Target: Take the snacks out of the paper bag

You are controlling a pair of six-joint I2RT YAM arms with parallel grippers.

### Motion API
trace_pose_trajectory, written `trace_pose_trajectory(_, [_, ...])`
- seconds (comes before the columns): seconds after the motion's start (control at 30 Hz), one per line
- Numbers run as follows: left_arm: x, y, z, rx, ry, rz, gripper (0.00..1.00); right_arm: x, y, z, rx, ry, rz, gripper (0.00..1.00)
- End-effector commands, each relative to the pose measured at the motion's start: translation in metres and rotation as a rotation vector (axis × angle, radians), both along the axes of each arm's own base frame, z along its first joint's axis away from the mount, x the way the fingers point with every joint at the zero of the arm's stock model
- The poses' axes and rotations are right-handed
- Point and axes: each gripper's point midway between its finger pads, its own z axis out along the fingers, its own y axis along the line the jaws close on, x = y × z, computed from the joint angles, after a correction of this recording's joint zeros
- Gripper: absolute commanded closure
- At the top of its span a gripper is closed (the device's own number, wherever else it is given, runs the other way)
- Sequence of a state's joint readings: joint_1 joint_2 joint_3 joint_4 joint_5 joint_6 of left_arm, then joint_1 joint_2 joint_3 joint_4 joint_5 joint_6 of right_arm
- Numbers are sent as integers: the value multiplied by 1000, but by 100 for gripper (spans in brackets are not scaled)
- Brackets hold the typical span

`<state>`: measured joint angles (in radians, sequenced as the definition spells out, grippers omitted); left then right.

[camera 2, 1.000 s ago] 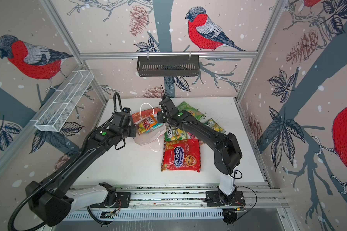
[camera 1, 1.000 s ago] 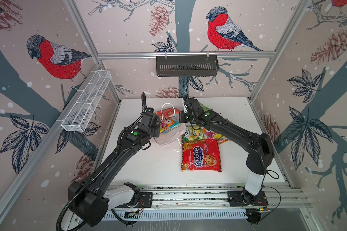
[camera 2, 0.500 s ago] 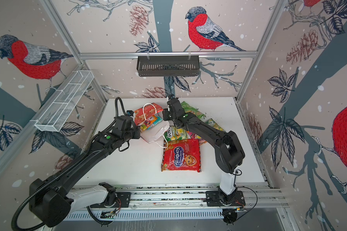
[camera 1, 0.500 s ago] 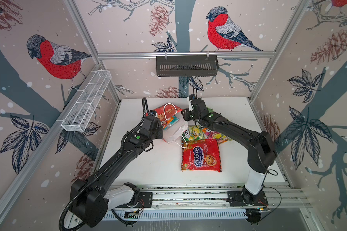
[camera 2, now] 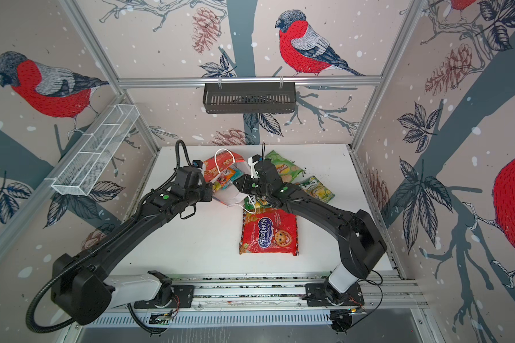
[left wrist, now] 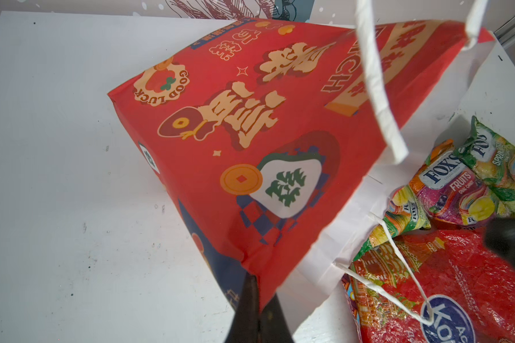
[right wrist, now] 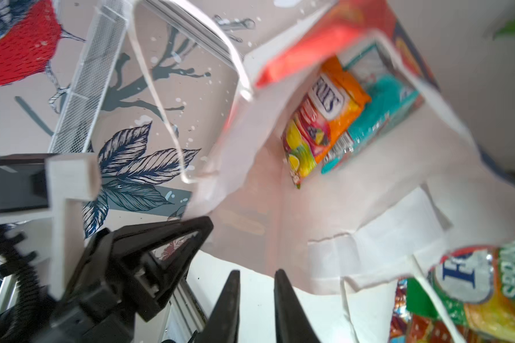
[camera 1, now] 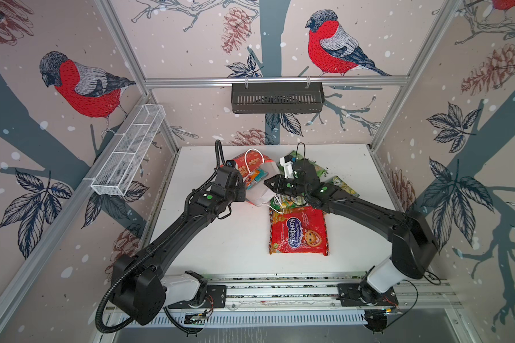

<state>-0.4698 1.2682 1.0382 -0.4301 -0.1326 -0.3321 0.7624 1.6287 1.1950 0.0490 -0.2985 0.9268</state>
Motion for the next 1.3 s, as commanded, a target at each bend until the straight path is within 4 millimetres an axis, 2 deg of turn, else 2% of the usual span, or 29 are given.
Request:
trace_pose_trajectory(0.0, [6, -10, 9, -35, -27, -28, 100, -8, 20, -5, 68, 122, 17, 76])
trace_pose_trajectory(0.1, [6, -14, 8, -49, -23, -45, 100, 1, 36, -9, 89, 107, -1, 76])
trace_pose_trajectory(0.27, [5, -16, 8, -64, -25, -53, 100, 26, 67, -38, 91, 136, -42, 77])
trace_pose_trajectory(0.37, [7, -19, 13, -70, -32, -61, 100, 37, 77, -57, 71, 157, -69, 78])
trace_pose_trajectory(0.63, [9, -24, 17, -73, -27, -90, 100, 76, 75, -88, -26, 116, -197, 75])
trace_pose_trajectory(0.8, [5, -23, 15, -66, -21, -100, 100, 96, 63, -97, -58, 83, -262, 69])
trace_pose_trajectory(0.97, [-3, -22, 9, -62, -18, -121, 100, 112, 42, -101, -47, 35, -327, 66])
trace_pose_trajectory(1.27, [-8, -30, 3, -89, 5, -166, 100, 127, 39, -99, -26, -17, -336, 65])
